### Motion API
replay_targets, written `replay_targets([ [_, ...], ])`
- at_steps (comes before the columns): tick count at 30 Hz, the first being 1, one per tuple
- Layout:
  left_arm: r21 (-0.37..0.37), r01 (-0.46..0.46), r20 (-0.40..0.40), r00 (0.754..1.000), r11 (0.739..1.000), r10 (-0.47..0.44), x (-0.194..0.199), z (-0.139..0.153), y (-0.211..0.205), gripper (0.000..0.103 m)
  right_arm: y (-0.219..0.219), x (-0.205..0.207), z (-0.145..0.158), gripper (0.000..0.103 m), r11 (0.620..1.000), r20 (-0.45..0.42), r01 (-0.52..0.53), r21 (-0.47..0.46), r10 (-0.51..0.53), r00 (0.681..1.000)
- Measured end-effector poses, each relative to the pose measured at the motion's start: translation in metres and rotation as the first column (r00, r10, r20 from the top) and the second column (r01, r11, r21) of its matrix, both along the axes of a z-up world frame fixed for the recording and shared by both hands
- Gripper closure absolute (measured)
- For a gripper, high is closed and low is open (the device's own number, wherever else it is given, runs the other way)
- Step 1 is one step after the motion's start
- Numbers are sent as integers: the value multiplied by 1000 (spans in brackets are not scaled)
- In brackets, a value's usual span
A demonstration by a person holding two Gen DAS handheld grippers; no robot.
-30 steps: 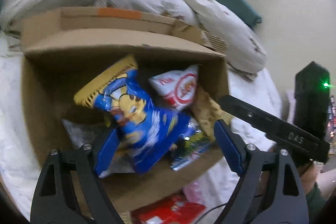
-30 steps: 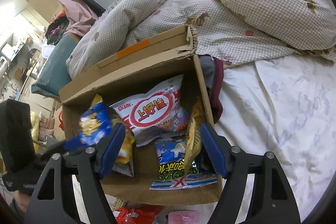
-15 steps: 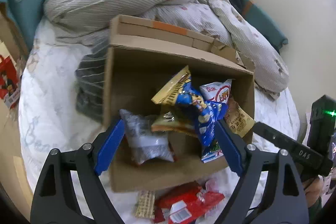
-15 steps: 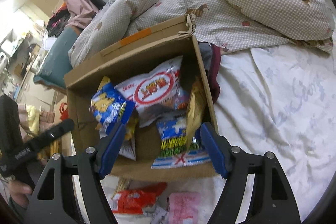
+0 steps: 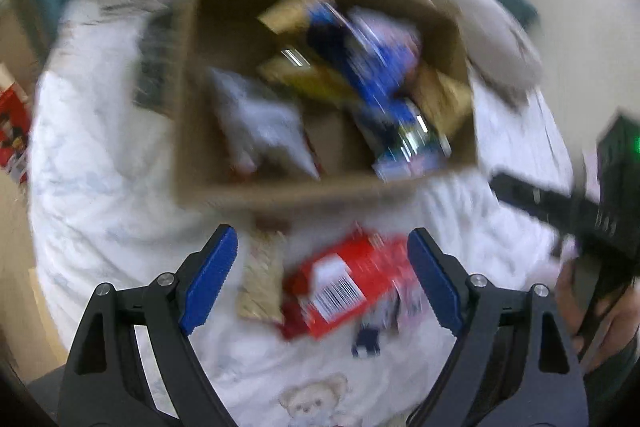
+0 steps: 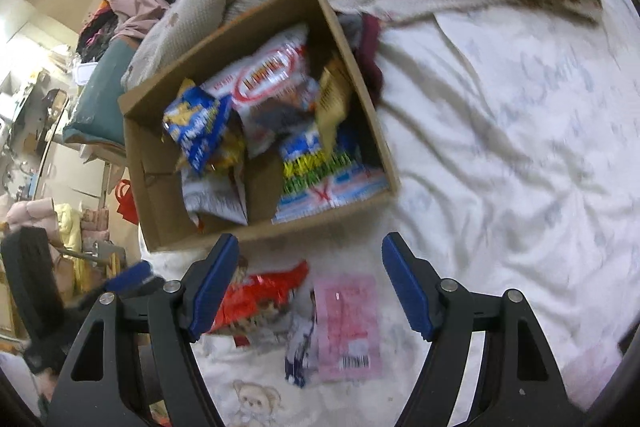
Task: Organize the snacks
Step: 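Grasp the red barcode bag with left tool while right tool grasps pink wrapper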
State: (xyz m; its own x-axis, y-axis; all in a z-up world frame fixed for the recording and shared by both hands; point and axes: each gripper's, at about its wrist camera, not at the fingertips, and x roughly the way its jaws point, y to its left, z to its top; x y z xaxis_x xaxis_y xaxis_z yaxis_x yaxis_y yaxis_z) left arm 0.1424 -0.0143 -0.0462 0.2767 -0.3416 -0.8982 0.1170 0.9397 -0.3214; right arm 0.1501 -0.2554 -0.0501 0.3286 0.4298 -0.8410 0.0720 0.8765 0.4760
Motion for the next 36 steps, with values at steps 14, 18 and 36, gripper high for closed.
replay_targets([
  [14,288,303,-77,953,909,-293,-8,-68,-82,42,-17,-29,-21,26,998,-92,58,-25,-61,994],
  [18,280,281,-29,958,918,-285,-10,-55,-76,60,-14,-27,-45,26,999,-188,48,-20,-51,981],
  [36,80,-82,14,997,993,81,-52,19,18,67,48,-32,-103,84,944,-319,-242,-224,164,934],
])
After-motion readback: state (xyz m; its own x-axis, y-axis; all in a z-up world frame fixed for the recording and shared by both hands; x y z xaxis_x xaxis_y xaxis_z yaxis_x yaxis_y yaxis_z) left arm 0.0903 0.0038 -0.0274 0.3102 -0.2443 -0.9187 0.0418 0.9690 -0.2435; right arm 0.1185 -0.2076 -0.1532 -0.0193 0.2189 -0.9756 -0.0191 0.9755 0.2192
